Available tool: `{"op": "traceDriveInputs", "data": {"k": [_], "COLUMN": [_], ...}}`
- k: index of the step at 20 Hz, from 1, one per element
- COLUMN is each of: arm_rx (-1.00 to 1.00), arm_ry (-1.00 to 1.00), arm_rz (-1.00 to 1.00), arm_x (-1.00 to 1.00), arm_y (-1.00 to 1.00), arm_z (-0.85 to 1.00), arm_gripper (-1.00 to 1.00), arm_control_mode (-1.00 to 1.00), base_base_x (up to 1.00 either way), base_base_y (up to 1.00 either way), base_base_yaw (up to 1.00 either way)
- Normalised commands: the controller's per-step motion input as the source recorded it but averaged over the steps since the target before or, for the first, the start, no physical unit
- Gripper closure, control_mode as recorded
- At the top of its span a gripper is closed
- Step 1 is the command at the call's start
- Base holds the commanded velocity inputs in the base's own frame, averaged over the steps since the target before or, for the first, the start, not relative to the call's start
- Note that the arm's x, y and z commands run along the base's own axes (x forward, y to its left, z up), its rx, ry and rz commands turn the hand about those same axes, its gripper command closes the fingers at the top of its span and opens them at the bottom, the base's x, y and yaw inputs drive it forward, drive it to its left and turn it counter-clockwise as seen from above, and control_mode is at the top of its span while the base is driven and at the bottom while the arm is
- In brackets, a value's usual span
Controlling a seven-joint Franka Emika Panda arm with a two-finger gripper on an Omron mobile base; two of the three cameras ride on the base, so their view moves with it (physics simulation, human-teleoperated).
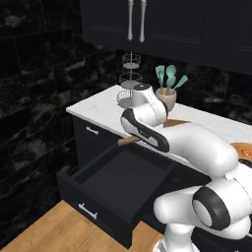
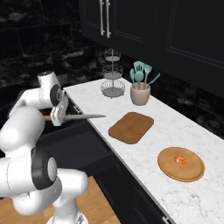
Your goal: Pick up the knife from the drawer and place it on the cutting board. Then place the meat from the plate to the cutting board.
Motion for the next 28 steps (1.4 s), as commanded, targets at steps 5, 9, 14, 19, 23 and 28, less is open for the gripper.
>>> {"op": "traceDriveInputs", "data": {"k": [5,9,14,19,23,28], "arm_rx": [0.00,0.00,-0.03,-0.08,-0.15,-0.08], "arm_ry": [0.02,0.04,0.04,0.00,-0.03,-0.02], "arm_rz": [0.43,0.50,0.52,0.36,0.17,0.06], "arm_x": [0.20,0.35,0.14,0.00,0.04,0.22], "arm_y": [-0.81,-0.84,-0.71,-0.47,-0.30,-0.20], "arm_z": [0.00,0.00,-0.16,-0.23,-0.27,-0.02], "arm_gripper": [1.00,1.00,1.00,1.00,1.00,1.00], "arm_control_mode": [-1.00,-1.00,-1.00,-1.00,-1.00,-1.00], "base_base_x": [0.00,0.00,0.00,0.00,0.00,0.00], "base_base_y": [0.00,0.00,0.00,0.00,0.00,0.00], "base_base_yaw": [0.00,0.00,0.00,0.00,0.00,0.00]}}
